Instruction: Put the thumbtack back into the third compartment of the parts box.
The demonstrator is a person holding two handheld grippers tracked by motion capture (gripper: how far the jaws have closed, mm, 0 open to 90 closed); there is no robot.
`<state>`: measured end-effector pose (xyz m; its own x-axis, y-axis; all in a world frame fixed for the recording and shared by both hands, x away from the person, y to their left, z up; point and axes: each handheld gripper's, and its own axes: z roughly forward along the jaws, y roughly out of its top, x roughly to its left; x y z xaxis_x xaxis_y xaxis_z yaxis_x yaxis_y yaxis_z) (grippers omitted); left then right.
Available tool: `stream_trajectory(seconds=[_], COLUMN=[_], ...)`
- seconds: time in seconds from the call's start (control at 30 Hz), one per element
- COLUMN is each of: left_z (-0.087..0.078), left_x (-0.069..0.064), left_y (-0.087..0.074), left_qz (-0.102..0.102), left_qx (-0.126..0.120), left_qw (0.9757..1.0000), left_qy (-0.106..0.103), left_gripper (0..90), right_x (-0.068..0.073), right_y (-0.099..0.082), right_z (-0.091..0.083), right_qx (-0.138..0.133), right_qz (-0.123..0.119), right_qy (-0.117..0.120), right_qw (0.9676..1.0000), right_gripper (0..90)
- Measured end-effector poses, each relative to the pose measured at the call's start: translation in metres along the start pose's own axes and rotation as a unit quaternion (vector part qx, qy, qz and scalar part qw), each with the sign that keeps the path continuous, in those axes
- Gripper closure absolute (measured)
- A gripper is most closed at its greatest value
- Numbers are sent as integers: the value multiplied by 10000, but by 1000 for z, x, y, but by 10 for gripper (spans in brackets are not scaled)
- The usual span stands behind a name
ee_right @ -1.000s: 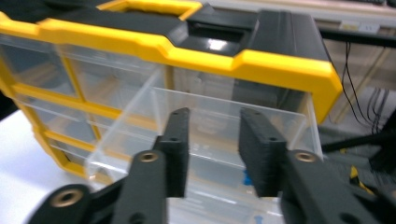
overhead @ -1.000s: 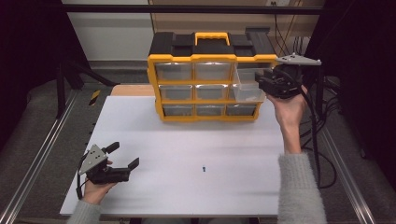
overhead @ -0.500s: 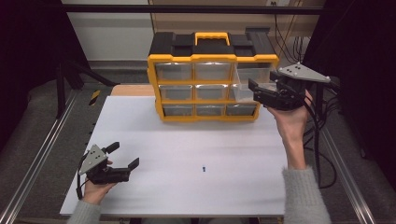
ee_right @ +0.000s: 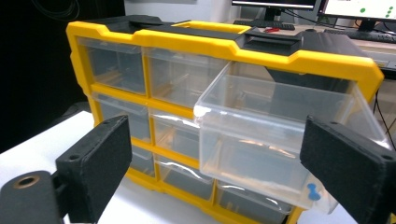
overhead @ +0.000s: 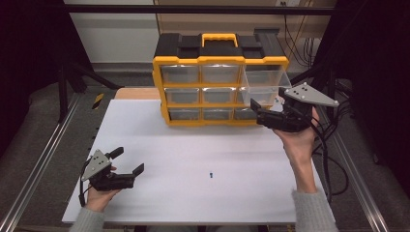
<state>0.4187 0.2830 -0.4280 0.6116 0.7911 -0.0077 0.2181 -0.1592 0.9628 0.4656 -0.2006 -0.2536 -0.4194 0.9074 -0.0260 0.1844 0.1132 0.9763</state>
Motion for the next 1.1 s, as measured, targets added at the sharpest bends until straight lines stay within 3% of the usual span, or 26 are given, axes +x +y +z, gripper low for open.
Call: stream_trajectory(seconds=[0.37, 1.1], left_z=[0, 0], left_x=[0, 0], left_y=[0, 0], left_qz=[8, 5], left_qx=[-2, -12], left_qw=[10000, 10000], left_qy=[3, 5], left_gripper=[18, 18], right_x=[13, 38], right_y=[-22, -66], right_z=[-4, 7], right_qx=[51, 349], right_qz=[55, 156], right_qy=[136, 434], right_qw=[9999, 9983], right_gripper=[66, 66])
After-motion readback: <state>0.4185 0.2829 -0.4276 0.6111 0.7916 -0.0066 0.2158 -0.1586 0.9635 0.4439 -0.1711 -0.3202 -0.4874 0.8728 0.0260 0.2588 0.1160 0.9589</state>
